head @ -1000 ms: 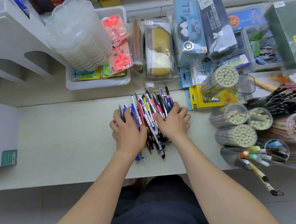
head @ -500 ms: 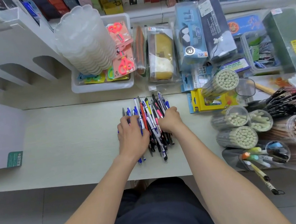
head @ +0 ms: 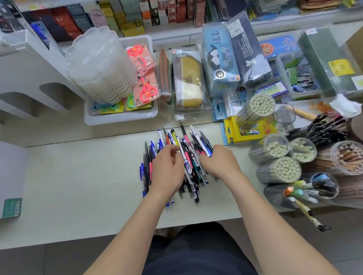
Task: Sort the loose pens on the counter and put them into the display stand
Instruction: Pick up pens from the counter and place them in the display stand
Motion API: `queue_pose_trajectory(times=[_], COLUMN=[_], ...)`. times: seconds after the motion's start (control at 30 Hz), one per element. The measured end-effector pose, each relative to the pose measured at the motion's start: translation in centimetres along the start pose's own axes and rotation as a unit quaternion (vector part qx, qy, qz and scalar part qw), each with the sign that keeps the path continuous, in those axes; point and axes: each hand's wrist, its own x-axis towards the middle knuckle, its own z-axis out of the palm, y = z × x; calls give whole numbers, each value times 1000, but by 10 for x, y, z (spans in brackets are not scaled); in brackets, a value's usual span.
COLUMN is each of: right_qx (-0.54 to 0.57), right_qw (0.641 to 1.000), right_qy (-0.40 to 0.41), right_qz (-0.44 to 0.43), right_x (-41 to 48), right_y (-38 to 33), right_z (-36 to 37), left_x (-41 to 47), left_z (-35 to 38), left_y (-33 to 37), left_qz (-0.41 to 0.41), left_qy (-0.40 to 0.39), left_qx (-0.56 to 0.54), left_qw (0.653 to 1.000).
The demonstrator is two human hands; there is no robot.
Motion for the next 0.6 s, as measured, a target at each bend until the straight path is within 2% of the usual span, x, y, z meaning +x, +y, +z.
queue_pose_trajectory(times=[0.13, 0.23, 0.3, 0.33, 0.43, 0.6], right_qx=[45, 117, 162, 170, 174, 99], right_qw=[997, 983, 968, 962, 955, 959], right_qy=[-35, -89, -141, -161, -195, -228], right_qz=[-54, -107, -132, -140, -142, -133], right_x=[-15, -30, -39, -44, -52, -50], right_y=[1, -3, -7, -9, -15, -18], right_z=[-5, -9, -10, -10, -11, -13], left_x=[8, 16, 17, 17, 15, 9], left_z=[4, 5, 5, 4, -1, -17], left_y=[14, 21, 25, 25, 21, 22], left_qz=[-115, -227, -218, -198, -146, -128], left_qy=[-19, -59, -61, -47, 6, 94], left_qx=[-163, -353, -430, -448, -425, -399], left_qw=[980, 906, 874, 871, 893, 903])
